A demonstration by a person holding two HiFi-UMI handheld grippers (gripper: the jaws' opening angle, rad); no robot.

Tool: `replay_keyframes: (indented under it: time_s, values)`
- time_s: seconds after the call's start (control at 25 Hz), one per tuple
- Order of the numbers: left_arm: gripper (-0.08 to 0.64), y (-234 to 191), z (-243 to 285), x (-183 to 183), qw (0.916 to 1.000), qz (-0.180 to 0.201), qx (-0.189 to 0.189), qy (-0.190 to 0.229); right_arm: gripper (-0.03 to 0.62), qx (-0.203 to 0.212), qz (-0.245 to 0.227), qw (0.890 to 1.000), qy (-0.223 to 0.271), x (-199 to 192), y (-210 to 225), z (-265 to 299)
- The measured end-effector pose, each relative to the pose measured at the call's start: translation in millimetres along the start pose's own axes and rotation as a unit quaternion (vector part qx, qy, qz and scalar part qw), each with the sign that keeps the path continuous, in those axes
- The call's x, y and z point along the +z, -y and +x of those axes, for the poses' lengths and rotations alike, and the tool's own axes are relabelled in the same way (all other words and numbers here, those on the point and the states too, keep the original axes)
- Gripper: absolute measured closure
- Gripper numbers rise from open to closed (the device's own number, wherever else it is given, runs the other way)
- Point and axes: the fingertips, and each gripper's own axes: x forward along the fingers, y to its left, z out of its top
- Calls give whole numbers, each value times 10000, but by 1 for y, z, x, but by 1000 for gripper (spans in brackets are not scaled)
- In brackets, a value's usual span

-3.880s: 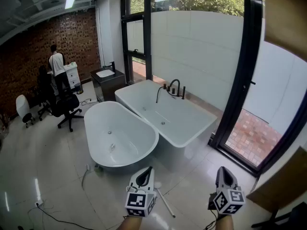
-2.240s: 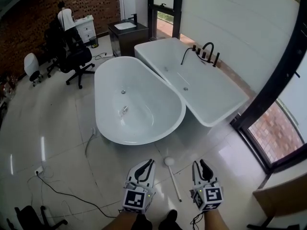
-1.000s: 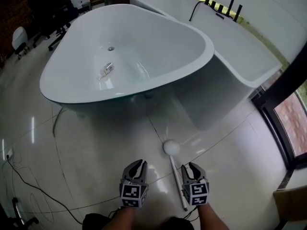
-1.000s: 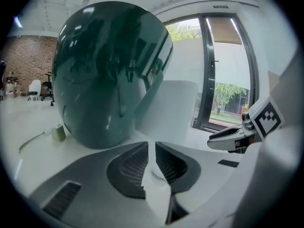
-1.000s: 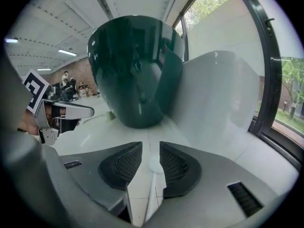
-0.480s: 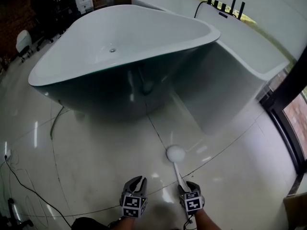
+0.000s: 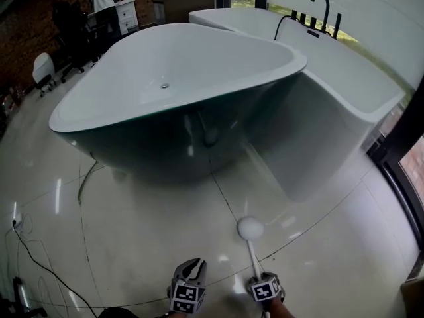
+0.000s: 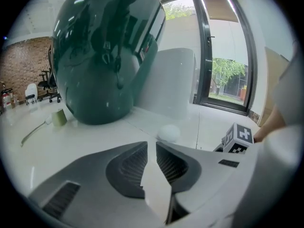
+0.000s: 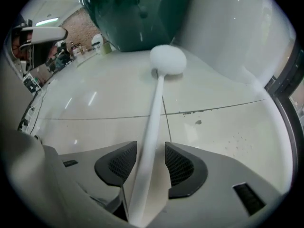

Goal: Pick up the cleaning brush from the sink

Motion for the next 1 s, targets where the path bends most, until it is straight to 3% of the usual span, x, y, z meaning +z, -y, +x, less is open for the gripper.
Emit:
replay_keyframes:
  time_s: [0.16,0.28,0.44,0.6,0.72,0.88,1.0]
  values:
    - [503,-4,1,-1,10000,28,46,-54,431,107,83,9999,58,1,-3,1]
    - [503,-4,5,-3,9999,86,56,-42,500,132,131,9997,135,7,-12,0]
    - [503,0,0,8,9999,128,78,-50,534,166,340,9991,165,9,-16,2]
    - [503,0,-6,16,9999,130,85,49,534,63,366,9992,151,6,-15,-11]
    - [503,-3,-12,24,9998,94,122,124,534,104,196,9982,565,27,-20,-33]
    - [503,1,-38,48,9997,42,60,219,535,-15,201,9974,699,40,-21,-84]
    - [503,5,-80,99,9995,-76,4,303,534,-142,179,9967,778,70,-20,-163]
